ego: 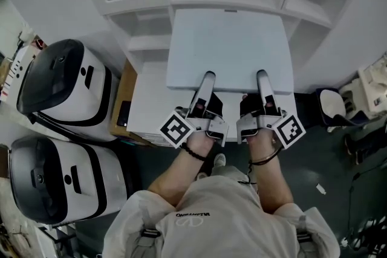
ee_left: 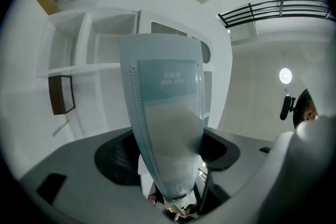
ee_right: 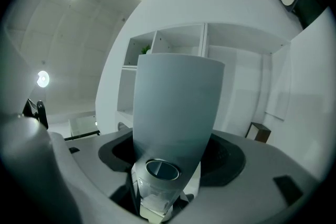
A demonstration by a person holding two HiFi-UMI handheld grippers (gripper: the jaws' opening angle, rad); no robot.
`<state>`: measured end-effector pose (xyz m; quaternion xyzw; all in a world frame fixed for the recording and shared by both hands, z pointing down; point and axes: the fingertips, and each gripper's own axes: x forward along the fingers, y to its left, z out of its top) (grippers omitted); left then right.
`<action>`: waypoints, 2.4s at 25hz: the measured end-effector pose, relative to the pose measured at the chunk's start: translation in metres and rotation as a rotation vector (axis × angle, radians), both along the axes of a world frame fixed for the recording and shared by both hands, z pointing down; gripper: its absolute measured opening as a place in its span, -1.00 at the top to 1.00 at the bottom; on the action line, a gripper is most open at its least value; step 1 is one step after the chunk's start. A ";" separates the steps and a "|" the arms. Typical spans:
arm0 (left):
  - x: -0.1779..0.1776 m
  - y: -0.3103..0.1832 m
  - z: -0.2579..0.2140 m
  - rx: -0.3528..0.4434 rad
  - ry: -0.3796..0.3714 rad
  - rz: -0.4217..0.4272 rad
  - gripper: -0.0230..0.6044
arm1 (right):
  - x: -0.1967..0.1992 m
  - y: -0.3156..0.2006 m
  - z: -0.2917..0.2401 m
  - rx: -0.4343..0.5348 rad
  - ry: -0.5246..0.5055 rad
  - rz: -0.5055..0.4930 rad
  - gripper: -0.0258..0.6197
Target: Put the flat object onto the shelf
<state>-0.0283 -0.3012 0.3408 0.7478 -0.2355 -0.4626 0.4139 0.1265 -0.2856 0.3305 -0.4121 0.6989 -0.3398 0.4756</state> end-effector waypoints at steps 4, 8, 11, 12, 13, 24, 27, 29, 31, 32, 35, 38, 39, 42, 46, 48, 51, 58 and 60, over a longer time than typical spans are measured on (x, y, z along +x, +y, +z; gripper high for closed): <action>0.012 -0.033 -0.015 0.012 -0.010 -0.018 -0.08 | 0.013 -0.037 -0.015 0.023 -0.008 -0.017 -0.11; 0.025 -0.061 -0.031 0.032 -0.027 -0.046 -0.08 | 0.025 -0.069 -0.028 0.044 -0.020 -0.048 -0.11; 0.030 -0.078 -0.041 0.032 -0.030 -0.069 -0.08 | 0.030 -0.091 -0.039 0.059 -0.028 -0.077 -0.11; 0.032 -0.082 -0.044 0.033 -0.031 -0.077 -0.08 | 0.032 -0.097 -0.042 0.061 -0.027 -0.086 -0.11; 0.033 -0.087 -0.046 0.037 -0.035 -0.086 -0.08 | 0.034 -0.103 -0.043 0.062 -0.027 -0.093 -0.11; 0.041 -0.138 -0.059 0.000 -0.032 -0.103 -0.08 | 0.042 -0.158 -0.054 0.017 -0.041 -0.105 -0.11; 0.040 -0.147 -0.060 -0.017 -0.036 -0.101 -0.08 | 0.040 -0.168 -0.053 -0.004 -0.047 -0.107 -0.11; 0.037 -0.163 -0.061 -0.035 -0.037 -0.100 -0.08 | 0.036 -0.183 -0.054 -0.030 -0.044 -0.110 -0.11; 0.031 -0.188 -0.061 -0.061 -0.039 -0.099 -0.08 | 0.030 -0.206 -0.055 -0.064 -0.040 -0.108 -0.11; 0.029 -0.195 -0.061 -0.070 -0.042 -0.099 -0.08 | 0.028 -0.213 -0.055 -0.076 -0.039 -0.106 -0.11; 0.028 -0.189 -0.061 -0.069 -0.046 -0.097 -0.08 | 0.027 -0.206 -0.054 -0.086 -0.042 -0.104 -0.11; 0.027 -0.196 -0.064 -0.074 -0.047 -0.091 -0.08 | 0.026 -0.211 -0.055 -0.101 -0.046 -0.099 -0.11; 0.027 -0.199 -0.065 -0.075 -0.055 -0.088 -0.08 | 0.026 -0.214 -0.055 -0.108 -0.047 -0.096 -0.12; 0.027 -0.207 -0.065 -0.073 -0.066 -0.088 -0.08 | 0.027 -0.221 -0.055 -0.119 -0.050 -0.096 -0.12; 0.026 -0.215 -0.061 -0.088 -0.087 -0.095 -0.08 | 0.027 -0.226 -0.055 -0.129 -0.049 -0.093 -0.13; 0.026 -0.223 -0.063 -0.088 -0.085 -0.089 -0.08 | 0.027 -0.233 -0.056 -0.137 -0.046 -0.087 -0.13; 0.024 -0.244 -0.068 -0.093 -0.081 -0.097 -0.09 | 0.026 -0.255 -0.060 -0.150 -0.038 -0.093 -0.13; 0.024 -0.261 -0.071 -0.065 -0.049 -0.100 -0.13 | 0.023 -0.271 -0.061 -0.165 -0.006 -0.112 -0.15; 0.023 -0.262 -0.072 -0.049 -0.045 -0.103 -0.17 | 0.021 -0.270 -0.062 -0.152 0.001 -0.121 -0.16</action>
